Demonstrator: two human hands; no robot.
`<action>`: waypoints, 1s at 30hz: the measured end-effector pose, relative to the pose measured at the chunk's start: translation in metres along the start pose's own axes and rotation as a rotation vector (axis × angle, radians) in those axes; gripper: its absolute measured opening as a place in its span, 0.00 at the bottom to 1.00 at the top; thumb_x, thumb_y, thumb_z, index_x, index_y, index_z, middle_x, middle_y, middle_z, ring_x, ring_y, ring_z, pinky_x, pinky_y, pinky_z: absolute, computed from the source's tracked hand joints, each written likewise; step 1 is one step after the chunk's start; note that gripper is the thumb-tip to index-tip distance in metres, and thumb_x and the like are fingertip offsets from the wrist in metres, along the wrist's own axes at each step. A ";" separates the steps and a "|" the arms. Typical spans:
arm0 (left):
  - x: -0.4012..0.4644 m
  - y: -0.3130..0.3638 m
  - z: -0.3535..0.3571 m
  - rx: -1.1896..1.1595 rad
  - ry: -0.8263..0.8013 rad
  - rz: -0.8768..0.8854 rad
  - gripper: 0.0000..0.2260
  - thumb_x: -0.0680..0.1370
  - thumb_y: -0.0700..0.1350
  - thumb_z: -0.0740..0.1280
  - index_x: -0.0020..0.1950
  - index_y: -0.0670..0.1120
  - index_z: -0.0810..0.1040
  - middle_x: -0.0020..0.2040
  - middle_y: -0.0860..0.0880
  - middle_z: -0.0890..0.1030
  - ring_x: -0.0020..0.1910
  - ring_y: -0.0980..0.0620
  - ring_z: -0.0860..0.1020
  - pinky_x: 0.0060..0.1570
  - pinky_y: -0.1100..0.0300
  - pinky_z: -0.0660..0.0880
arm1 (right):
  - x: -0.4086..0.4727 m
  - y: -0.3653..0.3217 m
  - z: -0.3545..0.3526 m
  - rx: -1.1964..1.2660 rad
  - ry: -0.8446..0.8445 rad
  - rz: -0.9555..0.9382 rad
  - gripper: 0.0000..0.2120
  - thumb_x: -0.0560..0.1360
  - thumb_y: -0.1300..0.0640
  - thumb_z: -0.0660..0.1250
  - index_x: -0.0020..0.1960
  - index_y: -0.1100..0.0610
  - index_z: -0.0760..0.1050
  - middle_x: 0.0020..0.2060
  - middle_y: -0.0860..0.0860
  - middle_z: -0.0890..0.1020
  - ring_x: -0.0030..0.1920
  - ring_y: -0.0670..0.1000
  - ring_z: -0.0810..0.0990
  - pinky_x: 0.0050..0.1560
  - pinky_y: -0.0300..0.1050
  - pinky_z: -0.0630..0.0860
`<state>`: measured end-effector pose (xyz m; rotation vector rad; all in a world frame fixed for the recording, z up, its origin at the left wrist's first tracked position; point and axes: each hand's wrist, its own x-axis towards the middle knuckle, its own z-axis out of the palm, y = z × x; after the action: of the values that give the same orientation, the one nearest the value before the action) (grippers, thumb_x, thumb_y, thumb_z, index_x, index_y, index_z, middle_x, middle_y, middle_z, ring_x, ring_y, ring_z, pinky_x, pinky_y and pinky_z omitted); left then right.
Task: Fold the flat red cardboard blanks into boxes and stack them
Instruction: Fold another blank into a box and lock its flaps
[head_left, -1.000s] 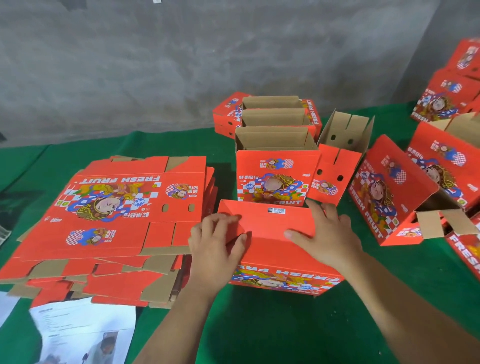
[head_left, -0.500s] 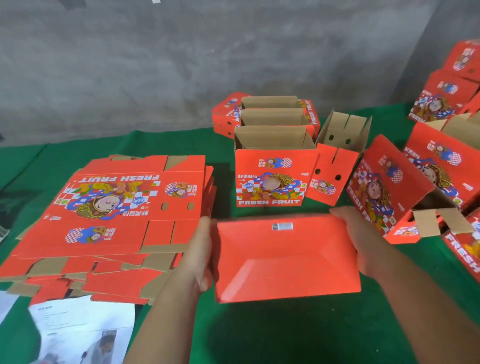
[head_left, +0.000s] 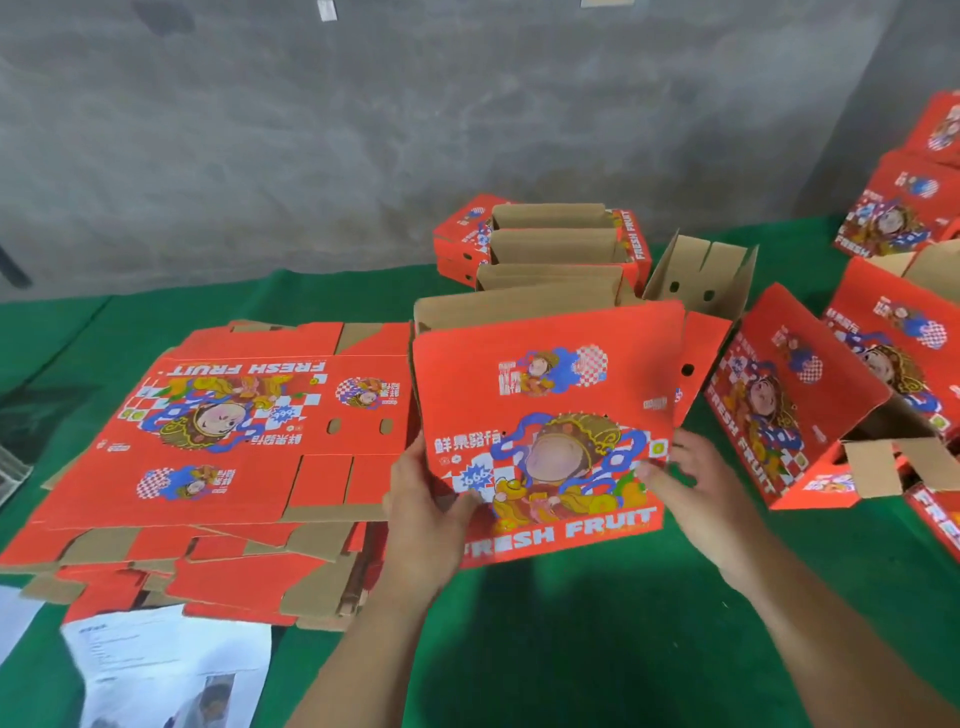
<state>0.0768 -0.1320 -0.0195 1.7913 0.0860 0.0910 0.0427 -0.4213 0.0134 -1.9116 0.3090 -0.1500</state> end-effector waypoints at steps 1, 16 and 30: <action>0.005 -0.004 0.003 0.032 0.013 0.008 0.32 0.72 0.37 0.75 0.73 0.48 0.69 0.63 0.45 0.80 0.62 0.41 0.80 0.63 0.37 0.76 | 0.005 0.004 0.003 -0.022 0.003 0.041 0.16 0.78 0.55 0.74 0.59 0.38 0.74 0.56 0.43 0.83 0.51 0.38 0.82 0.50 0.43 0.75; -0.023 -0.009 0.095 0.015 -0.601 -0.330 0.24 0.83 0.32 0.62 0.78 0.47 0.68 0.65 0.55 0.79 0.49 0.74 0.77 0.51 0.80 0.69 | 0.007 0.015 0.038 -0.997 0.086 -0.497 0.53 0.67 0.32 0.72 0.84 0.47 0.52 0.81 0.55 0.61 0.82 0.58 0.52 0.79 0.55 0.43; -0.028 -0.003 0.089 0.031 -0.397 -0.262 0.16 0.82 0.37 0.64 0.64 0.56 0.77 0.61 0.58 0.79 0.38 0.65 0.74 0.37 0.80 0.67 | -0.033 -0.013 -0.018 -1.585 -0.020 -0.173 0.15 0.77 0.37 0.63 0.53 0.46 0.80 0.48 0.45 0.82 0.54 0.51 0.79 0.50 0.50 0.65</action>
<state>0.0584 -0.2208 -0.0427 1.7818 0.0366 -0.4544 0.0083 -0.4240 0.0332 -3.5092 0.2471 0.0435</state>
